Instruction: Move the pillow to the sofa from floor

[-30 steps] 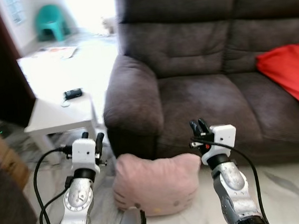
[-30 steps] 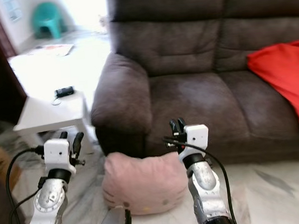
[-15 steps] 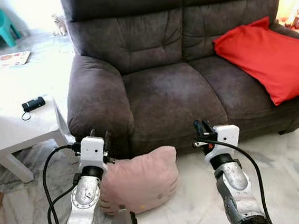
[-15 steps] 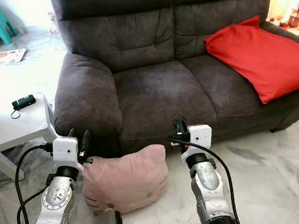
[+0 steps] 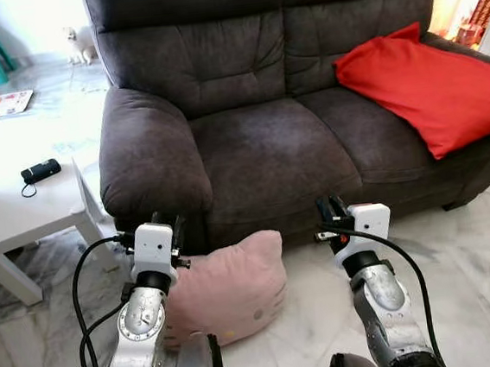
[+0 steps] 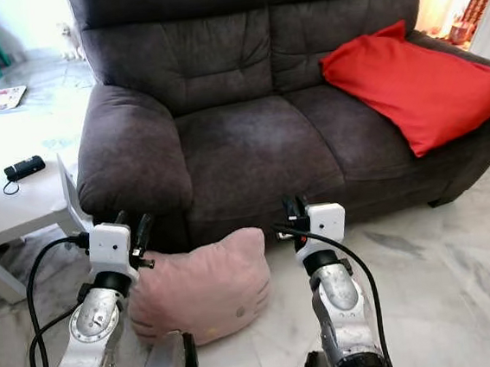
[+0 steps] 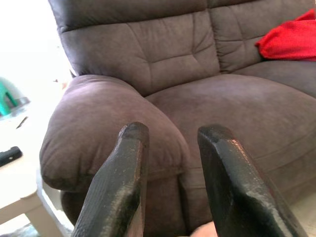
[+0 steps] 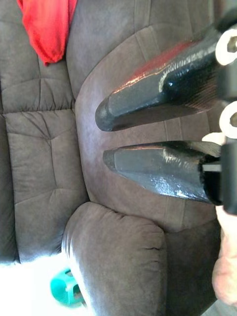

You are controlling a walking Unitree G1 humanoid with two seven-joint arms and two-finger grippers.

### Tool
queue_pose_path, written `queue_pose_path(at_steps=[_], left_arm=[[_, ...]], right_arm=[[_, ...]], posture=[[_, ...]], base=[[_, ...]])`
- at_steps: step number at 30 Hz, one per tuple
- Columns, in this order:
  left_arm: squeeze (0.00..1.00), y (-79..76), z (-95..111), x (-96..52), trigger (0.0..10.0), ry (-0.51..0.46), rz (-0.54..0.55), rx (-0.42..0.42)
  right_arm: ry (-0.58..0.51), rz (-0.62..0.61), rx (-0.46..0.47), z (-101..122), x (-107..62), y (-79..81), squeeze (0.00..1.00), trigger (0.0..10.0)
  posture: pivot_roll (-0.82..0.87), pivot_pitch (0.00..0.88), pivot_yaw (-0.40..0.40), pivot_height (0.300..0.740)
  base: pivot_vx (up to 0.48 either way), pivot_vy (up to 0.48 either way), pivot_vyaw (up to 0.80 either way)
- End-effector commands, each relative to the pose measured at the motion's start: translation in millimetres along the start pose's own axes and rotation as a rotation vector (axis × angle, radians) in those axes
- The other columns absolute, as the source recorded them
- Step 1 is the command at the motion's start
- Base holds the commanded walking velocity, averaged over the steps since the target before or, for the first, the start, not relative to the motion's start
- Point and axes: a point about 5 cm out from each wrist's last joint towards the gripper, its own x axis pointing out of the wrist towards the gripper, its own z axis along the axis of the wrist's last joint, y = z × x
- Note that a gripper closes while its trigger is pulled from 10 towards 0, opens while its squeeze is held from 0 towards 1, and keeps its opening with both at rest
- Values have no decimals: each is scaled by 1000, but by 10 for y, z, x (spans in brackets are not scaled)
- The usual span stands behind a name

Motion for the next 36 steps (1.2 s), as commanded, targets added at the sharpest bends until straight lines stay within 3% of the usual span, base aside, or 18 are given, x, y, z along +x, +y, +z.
queue_pose_path(at_steps=[1,6,25,36], left_arm=[[0,-8,-14,2,10000,12,-8,-10],[0,-8,-16,-1,10000,13,-9,-11],[0,-31,-27,8,10000,23,-35,-13],[0,-37,-26,13,10000,24,-39,-13]], right_arm=[[11,-2,-9,6,15,-3,0,10000],[3,1,-13,14,20,8,0,10000],[-10,43,-40,23,19,58,0,10000],[-13,71,-41,23,17,93,0,10000]], posture=[[136,29,-16,581],[137,31,-16,546],[145,31,-15,546],[144,31,-14,546]], base=[[0,0,0],[0,0,0],[0,0,0],[0,0,752]])
